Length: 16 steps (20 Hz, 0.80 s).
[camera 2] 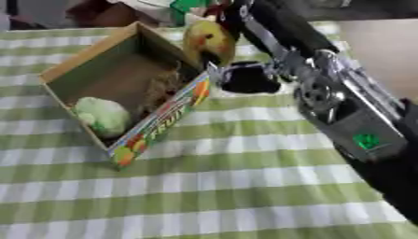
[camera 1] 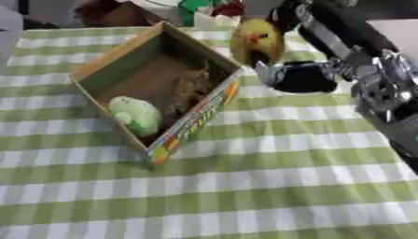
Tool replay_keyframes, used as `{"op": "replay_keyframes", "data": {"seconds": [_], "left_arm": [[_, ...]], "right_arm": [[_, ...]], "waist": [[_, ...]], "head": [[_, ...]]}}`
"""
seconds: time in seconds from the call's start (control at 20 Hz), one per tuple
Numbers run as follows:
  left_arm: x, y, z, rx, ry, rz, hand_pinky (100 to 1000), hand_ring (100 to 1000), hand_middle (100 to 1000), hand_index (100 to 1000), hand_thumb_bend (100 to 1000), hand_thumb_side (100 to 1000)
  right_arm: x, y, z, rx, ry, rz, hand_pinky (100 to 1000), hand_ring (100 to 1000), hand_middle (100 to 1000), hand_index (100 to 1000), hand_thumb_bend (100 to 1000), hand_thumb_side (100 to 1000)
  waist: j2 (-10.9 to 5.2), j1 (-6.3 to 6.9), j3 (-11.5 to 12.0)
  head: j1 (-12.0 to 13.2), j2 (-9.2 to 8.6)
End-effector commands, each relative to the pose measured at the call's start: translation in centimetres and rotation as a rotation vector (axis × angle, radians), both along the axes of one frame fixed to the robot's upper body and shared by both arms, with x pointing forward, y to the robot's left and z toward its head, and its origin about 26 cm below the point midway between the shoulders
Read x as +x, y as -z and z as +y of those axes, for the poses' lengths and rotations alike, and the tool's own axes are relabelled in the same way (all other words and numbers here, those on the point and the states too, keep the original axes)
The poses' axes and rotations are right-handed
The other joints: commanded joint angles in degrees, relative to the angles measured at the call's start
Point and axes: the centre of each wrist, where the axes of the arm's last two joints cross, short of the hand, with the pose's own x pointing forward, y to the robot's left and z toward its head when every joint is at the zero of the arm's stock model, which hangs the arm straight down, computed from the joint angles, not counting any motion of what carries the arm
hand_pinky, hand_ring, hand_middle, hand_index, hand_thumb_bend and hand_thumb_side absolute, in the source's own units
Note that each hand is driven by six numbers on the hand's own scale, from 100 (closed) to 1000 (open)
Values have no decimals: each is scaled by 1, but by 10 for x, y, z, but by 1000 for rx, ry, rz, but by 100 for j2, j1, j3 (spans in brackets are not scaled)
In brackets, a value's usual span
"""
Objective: Pick up objects on the table and place them in the box.
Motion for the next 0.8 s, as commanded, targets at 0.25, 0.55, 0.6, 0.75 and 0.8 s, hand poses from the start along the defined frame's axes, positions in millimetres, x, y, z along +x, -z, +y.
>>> {"op": "replay_keyframes", "data": {"seconds": [0.25,0.55,0.6,0.75,0.8], "left_arm": [[-3,-9,1,19,9,-31,554,620,651,815,100,1000],[-3,-11,-1,17,14,-38,554,620,650,815,100,1000],[-2,-11,-1,17,16,-40,554,620,650,815,100,1000],[-2,-12,-2,15,22,-42,554,620,650,814,100,1000],[-2,-12,-2,14,24,-42,554,620,650,814,100,1000]], "right_arm": [[9,-29,29,15,-21,5,708,607,432,556,100,262],[32,-33,59,1,-2,59,715,613,434,557,100,278],[36,-31,63,0,3,70,716,613,433,557,100,279],[50,-24,75,-9,15,100,719,617,436,559,100,282],[55,-21,79,-13,17,107,719,617,436,559,100,282]], "waist": [[-156,-29,40],[-121,-43,77],[-116,-43,87],[-103,-45,112],[-100,-46,116]], "head": [[-18,28],[77,-11],[75,-20],[43,-40],[31,-45]]}}
